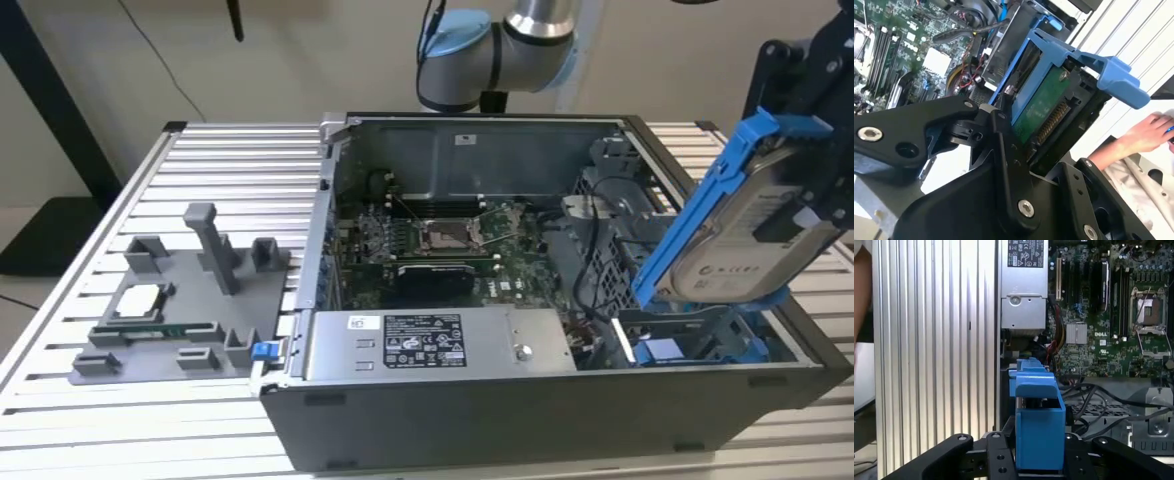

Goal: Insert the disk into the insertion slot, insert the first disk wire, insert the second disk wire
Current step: 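Insert the disk into the insertion slot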

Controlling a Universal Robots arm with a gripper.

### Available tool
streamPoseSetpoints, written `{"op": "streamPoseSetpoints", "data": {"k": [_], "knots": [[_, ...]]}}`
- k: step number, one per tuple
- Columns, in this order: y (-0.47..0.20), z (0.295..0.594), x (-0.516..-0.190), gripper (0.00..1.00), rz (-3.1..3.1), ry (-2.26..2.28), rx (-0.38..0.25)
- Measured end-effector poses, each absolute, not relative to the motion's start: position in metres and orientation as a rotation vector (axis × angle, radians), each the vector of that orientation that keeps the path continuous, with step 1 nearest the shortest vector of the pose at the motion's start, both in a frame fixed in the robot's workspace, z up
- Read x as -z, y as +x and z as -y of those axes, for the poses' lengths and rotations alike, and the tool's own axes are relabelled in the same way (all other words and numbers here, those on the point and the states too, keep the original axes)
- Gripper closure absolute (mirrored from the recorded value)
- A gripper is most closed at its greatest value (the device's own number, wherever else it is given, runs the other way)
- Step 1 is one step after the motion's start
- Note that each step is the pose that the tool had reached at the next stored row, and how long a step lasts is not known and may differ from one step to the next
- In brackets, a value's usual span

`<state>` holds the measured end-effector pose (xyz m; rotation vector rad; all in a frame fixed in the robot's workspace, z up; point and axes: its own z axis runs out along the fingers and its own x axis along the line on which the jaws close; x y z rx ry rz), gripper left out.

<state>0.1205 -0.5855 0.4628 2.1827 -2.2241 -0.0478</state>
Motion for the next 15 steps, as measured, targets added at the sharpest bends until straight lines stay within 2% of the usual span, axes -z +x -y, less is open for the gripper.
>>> {"op": "streamPoseSetpoints", "data": {"k": [15], "knots": [[0.121,0.586,-0.44,1.0,2.24,2.199,0.05]]}}
